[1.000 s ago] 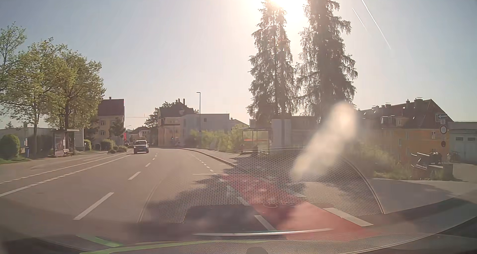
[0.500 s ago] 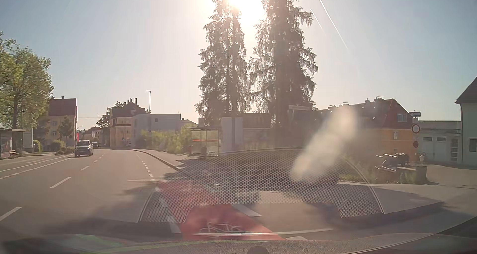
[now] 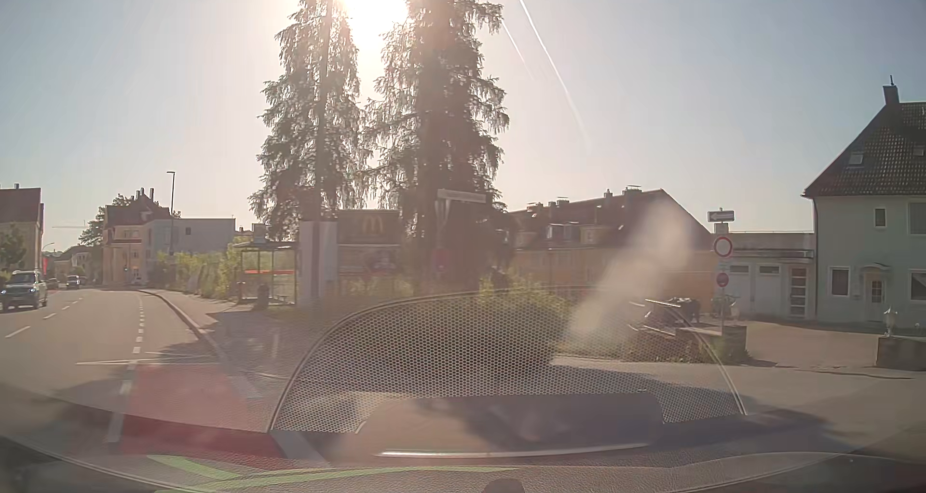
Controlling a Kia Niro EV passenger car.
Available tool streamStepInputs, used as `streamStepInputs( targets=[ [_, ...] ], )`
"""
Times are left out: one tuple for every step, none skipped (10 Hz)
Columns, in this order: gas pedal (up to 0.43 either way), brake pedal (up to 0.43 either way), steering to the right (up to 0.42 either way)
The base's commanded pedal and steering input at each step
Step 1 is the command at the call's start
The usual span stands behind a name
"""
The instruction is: Follow the waypoints while adhering to traffic rules and regulations
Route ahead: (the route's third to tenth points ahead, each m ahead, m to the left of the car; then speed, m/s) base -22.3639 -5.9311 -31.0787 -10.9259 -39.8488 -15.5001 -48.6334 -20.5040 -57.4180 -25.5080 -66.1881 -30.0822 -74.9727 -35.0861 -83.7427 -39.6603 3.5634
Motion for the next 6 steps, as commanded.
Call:
streamStepInputs(
  targets=[
    [0.0,0.159,0.564],
    [0.0,0.14,0.599],
    [0.0,0.122,0.625],
    [0.0,0.104,0.642],
    [0.0,0.079,0.667],
    [0.0,0.067,0.69]
  ],
)
